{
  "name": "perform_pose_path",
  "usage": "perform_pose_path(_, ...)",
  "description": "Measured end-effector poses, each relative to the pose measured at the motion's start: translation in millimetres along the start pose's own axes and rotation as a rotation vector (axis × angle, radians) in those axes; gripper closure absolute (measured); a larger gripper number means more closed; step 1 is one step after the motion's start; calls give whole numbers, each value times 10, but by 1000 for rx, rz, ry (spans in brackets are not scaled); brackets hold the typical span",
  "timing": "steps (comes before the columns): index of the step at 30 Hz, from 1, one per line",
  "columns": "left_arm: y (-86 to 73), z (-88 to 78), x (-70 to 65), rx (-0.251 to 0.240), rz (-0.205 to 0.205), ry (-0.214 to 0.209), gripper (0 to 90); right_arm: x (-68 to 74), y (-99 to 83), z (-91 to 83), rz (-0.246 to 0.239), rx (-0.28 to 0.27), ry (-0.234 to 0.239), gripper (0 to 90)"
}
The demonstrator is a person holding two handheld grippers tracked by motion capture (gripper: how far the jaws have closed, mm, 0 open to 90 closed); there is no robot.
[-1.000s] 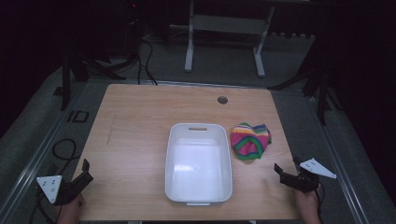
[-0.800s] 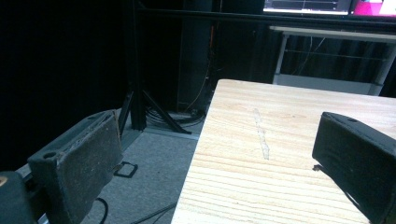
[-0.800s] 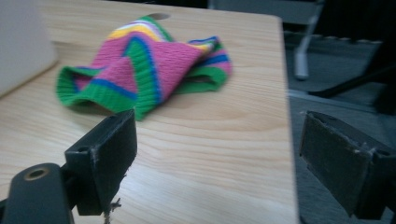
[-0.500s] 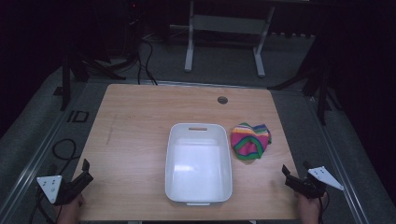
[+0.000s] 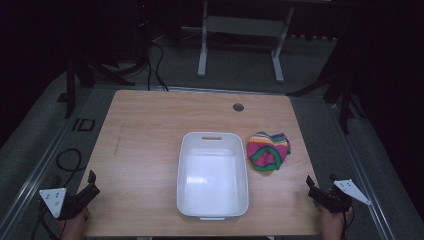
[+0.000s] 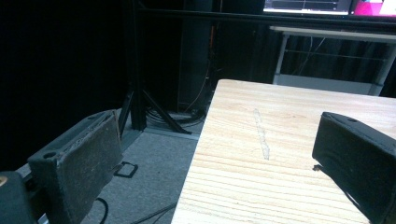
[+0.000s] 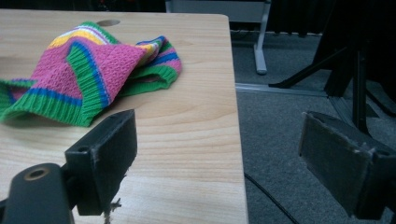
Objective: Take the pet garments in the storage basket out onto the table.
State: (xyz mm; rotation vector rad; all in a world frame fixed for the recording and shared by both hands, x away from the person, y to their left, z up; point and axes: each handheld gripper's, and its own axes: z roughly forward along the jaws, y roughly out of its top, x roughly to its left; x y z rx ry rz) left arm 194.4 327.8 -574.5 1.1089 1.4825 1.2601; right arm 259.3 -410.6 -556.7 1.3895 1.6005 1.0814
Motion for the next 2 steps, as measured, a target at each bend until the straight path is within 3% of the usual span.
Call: perform_pose_path(2,0,0,0,0,0,0,19,13,3,7,-15,9,0,126)
